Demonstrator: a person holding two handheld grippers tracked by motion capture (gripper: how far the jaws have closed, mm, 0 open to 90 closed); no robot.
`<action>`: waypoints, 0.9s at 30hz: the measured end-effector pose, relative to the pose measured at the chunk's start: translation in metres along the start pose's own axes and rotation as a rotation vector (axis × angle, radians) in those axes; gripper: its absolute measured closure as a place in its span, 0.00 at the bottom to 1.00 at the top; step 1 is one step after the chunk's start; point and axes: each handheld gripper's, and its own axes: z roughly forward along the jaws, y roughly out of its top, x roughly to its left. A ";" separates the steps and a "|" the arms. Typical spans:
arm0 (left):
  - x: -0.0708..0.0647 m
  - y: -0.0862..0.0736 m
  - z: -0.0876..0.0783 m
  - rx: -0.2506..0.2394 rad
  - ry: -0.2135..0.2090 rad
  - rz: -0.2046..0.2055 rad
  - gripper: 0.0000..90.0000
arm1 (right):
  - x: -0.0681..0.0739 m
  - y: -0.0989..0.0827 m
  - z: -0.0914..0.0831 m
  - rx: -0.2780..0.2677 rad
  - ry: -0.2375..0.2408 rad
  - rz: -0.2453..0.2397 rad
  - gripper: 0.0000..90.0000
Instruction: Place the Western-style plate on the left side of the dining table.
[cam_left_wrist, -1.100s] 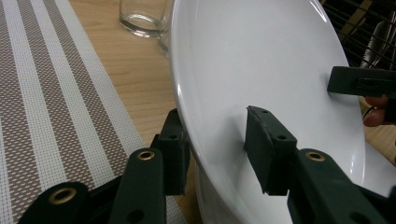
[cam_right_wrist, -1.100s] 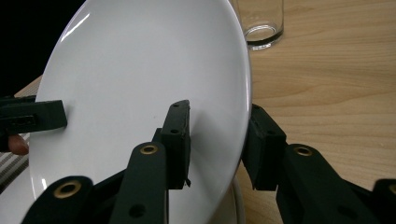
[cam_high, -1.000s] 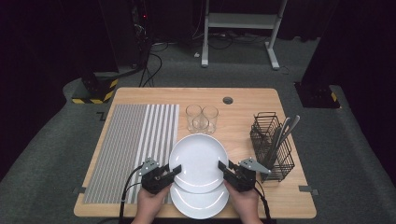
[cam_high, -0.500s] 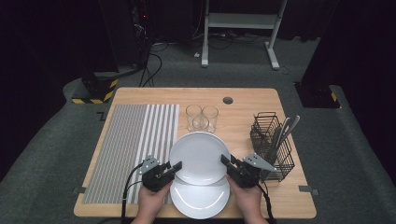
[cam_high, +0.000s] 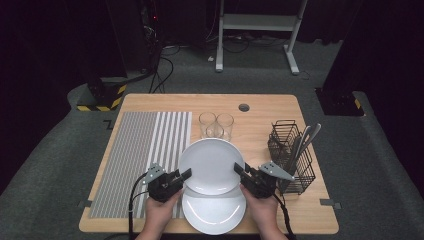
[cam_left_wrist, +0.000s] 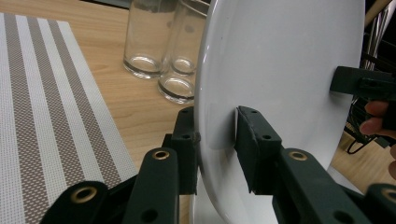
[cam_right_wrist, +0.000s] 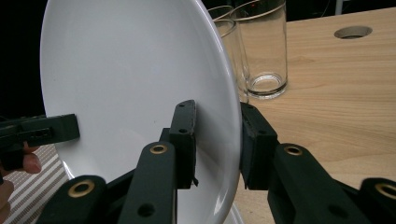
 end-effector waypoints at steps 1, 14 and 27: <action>0.000 0.001 0.000 -0.006 -0.001 -0.003 0.77 | 0.000 0.000 0.000 0.000 -0.001 -0.001 0.78; 0.001 0.011 0.002 -0.045 -0.008 0.055 0.78 | -0.001 0.005 0.001 -0.015 -0.003 0.001 0.78; 0.009 0.010 -0.001 -0.065 -0.019 0.034 0.78 | 0.006 0.008 0.005 -0.004 -0.010 -0.016 0.78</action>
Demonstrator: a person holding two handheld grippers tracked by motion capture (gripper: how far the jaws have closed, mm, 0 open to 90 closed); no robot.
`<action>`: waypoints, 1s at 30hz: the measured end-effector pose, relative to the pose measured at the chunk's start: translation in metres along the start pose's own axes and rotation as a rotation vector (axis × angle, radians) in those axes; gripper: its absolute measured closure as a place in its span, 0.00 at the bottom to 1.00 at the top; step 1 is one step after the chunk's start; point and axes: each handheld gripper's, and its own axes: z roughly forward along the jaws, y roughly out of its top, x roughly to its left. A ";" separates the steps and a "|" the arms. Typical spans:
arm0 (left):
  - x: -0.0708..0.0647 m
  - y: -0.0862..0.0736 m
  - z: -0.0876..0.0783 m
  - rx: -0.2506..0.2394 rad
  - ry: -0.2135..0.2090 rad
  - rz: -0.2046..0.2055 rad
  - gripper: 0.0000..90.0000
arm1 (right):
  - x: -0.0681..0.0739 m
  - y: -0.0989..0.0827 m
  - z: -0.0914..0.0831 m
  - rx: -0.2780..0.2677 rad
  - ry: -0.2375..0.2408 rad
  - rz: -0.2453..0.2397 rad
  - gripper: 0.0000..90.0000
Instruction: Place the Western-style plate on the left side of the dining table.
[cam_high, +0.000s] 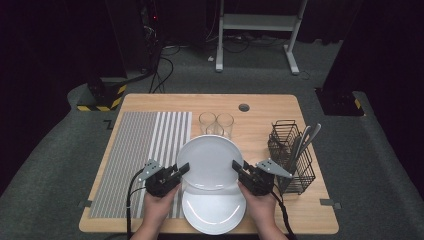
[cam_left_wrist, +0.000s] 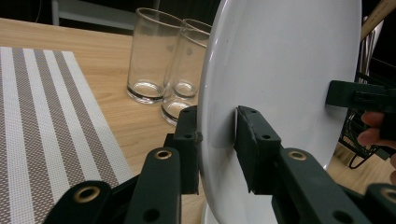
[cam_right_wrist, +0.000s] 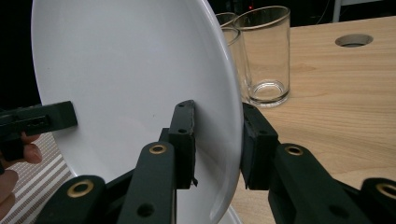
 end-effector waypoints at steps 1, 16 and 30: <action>0.001 0.000 0.000 0.000 0.002 -0.001 0.78 | 0.001 0.000 0.001 0.001 0.000 0.001 0.78; 0.008 0.005 -0.009 -0.025 0.011 -0.019 0.78 | 0.011 0.006 0.007 0.002 0.009 -0.014 0.78; 0.014 0.009 -0.017 -0.043 0.016 -0.022 0.77 | 0.021 0.012 0.011 -0.006 0.021 -0.034 0.79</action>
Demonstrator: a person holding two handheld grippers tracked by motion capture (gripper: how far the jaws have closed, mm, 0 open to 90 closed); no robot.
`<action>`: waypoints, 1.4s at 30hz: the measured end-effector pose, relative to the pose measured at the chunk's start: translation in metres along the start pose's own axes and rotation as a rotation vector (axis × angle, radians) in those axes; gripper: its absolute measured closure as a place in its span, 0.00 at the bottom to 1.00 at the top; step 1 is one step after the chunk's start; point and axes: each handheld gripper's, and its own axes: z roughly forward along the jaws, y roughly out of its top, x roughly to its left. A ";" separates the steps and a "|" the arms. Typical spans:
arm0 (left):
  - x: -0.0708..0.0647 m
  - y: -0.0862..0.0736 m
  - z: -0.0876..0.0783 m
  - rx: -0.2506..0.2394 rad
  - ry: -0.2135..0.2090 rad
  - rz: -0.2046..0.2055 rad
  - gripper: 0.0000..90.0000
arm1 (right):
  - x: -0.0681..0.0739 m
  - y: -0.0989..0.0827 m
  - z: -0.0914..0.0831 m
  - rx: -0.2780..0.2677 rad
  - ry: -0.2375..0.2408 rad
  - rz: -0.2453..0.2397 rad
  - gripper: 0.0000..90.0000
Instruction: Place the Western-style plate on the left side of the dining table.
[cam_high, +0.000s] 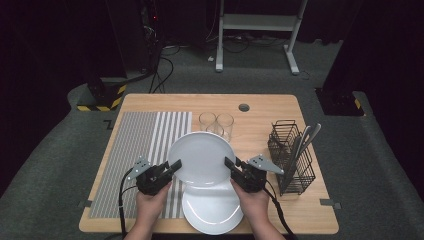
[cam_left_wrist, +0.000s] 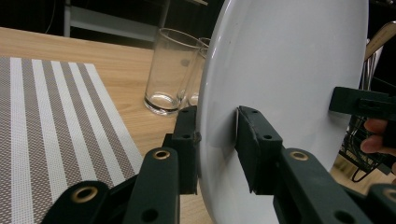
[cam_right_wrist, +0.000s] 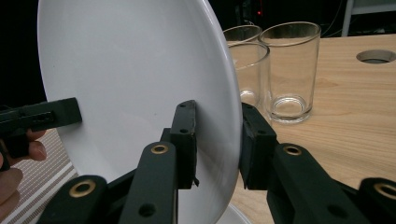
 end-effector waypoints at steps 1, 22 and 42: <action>0.000 0.000 0.000 -0.001 0.000 -0.001 0.77 | 0.001 0.000 0.000 -0.001 0.001 -0.001 0.79; 0.013 0.014 -0.017 -0.012 0.007 0.011 0.77 | 0.017 0.008 0.013 -0.003 0.025 -0.010 0.79; 0.042 0.010 -0.040 -0.036 0.024 -0.036 0.77 | 0.044 0.008 0.039 0.031 0.044 -0.025 0.79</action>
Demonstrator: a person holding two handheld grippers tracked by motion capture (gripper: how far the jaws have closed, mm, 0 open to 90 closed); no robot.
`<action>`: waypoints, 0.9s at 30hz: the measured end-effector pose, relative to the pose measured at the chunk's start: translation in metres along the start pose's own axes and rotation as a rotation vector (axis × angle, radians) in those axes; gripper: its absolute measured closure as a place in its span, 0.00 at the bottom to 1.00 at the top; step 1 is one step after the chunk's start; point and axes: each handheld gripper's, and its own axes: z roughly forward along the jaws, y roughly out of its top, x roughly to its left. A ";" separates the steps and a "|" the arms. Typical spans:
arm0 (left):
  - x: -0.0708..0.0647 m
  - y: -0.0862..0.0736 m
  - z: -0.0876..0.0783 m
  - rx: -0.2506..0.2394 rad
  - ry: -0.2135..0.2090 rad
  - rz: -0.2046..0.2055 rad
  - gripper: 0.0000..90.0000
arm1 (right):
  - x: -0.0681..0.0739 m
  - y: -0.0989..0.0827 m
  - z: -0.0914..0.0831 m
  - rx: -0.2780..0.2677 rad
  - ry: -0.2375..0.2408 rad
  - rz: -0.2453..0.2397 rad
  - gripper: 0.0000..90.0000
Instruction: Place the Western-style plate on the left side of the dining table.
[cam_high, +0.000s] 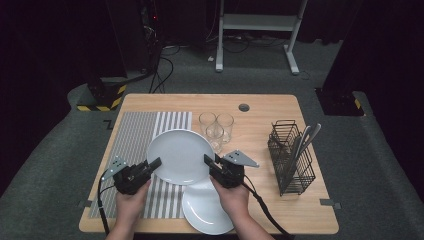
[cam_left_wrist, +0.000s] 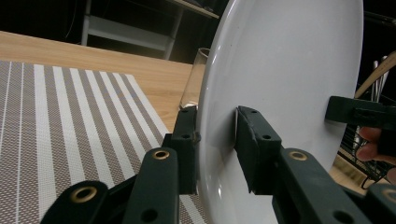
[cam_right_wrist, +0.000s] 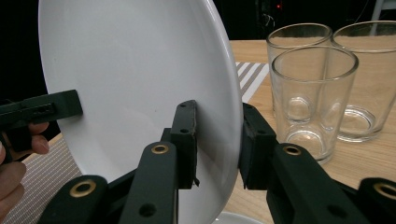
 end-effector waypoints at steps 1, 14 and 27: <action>0.001 0.000 -0.001 -0.001 0.001 -0.005 0.77 | 0.001 0.000 0.001 0.002 0.001 0.002 0.79; 0.013 0.004 -0.011 -0.003 0.011 -0.026 0.76 | 0.014 0.000 0.011 0.015 0.010 -0.003 0.80; 0.019 0.007 -0.021 -0.022 0.019 -0.039 0.76 | 0.025 0.004 0.016 0.003 0.031 -0.018 0.80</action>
